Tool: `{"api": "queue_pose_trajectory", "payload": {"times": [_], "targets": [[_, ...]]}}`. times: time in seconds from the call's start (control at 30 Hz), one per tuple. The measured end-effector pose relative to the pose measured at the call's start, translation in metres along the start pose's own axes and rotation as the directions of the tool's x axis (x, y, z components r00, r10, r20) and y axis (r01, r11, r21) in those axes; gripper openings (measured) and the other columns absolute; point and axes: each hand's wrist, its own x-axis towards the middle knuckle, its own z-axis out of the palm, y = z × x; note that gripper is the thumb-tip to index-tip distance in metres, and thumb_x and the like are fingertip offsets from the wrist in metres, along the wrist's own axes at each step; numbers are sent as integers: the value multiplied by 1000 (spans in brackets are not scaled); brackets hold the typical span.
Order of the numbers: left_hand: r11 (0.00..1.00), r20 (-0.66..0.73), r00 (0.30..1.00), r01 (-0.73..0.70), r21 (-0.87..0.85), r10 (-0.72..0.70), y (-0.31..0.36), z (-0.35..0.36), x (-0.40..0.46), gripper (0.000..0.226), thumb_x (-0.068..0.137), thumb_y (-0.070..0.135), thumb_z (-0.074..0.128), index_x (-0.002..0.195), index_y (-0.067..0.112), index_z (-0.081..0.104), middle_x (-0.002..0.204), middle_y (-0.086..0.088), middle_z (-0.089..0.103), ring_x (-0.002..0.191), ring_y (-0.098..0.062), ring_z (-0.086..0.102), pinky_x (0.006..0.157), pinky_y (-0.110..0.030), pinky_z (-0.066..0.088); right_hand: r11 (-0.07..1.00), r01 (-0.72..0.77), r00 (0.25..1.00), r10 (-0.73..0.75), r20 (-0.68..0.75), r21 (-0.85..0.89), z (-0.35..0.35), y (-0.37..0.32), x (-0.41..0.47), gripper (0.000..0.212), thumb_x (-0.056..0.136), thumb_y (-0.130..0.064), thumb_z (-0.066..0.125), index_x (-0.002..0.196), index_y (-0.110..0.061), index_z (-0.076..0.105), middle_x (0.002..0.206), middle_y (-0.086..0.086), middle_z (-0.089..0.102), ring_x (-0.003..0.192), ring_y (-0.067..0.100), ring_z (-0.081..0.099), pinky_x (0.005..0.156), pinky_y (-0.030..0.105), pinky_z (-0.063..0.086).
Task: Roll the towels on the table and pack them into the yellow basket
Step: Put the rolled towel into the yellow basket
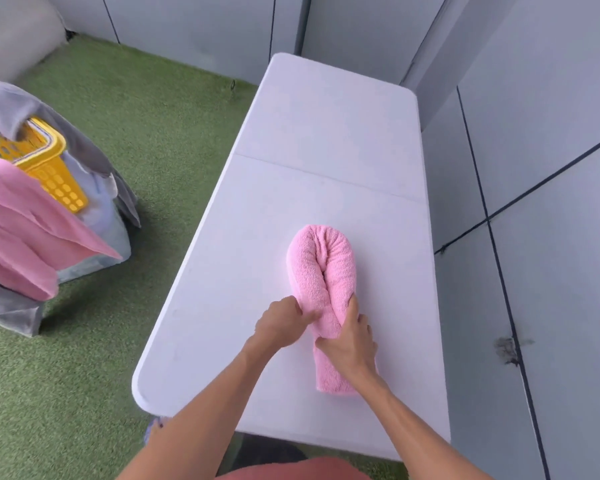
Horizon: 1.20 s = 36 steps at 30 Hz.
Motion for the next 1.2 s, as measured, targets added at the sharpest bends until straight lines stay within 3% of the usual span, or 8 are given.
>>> {"api": "queue_pose_trajectory", "payload": {"times": [0.07,0.17,0.3,0.43,0.73,0.9,1.03,1.2], "targets": [[998,-176,983,-56,-11,53,-27,-26,-7,44,87,60,53,104,19,53,99,0,64,90,-21,61,74,-36,49,999,46,999,-46,11,13,15,-34,-1,108,66,-40,70,147,-29,0,122,5,44,114,28,47,90,46,43],[987,-463,872,-144,70,160,-91,-82,-20,39,93,48,50,117,18,49,113,-3,59,105,-25,54,83,-39,46,989,144,988,-145,61,12,52,-110,-7,109,65,-42,70,148,-30,0,124,5,45,115,28,47,90,46,44],[993,-630,771,-16,120,88,-198,-182,-43,38,94,41,52,123,17,48,117,-3,53,107,-27,51,83,-40,45,961,271,948,-275,159,46,115,-232,-28,113,61,-48,72,149,-30,4,129,5,46,118,28,48,92,43,45],[990,-756,655,96,99,12,-293,-292,-79,37,92,36,56,123,16,50,117,-4,55,109,-28,51,85,-42,46,922,323,881,-376,288,215,177,-356,-52,109,48,-51,70,145,-34,21,134,-1,49,118,19,51,94,38,47],[971,-872,470,236,-28,-139,-418,-461,-99,32,89,29,59,118,16,53,116,-7,56,108,-30,53,85,-42,46,826,500,757,-563,332,260,256,-561,-62,97,47,-54,68,135,-46,27,118,-6,56,107,20,57,85,43,51],[955,-882,438,293,-42,-173,-449,-516,-59,32,88,30,60,116,16,56,113,-7,57,105,-30,55,83,-44,47,739,655,681,-668,301,157,277,-655,-13,109,51,-54,66,144,-48,11,134,-3,50,117,26,54,85,43,48],[950,-898,393,305,-75,-197,-474,-570,-4,32,89,37,49,113,17,57,111,-5,59,102,-29,57,83,-44,49,677,736,619,-681,392,13,302,-741,46,108,58,-54,67,149,-36,13,142,5,44,127,27,44,93,43,45],[895,-872,360,412,-171,-332,-497,-617,59,40,84,42,40,112,20,59,119,-5,56,108,-29,54,88,-42,43,577,807,532,-617,580,-127,343,-837,122,115,49,-63,64,148,-35,14,141,7,45,127,30,45,98,49,44]]}}
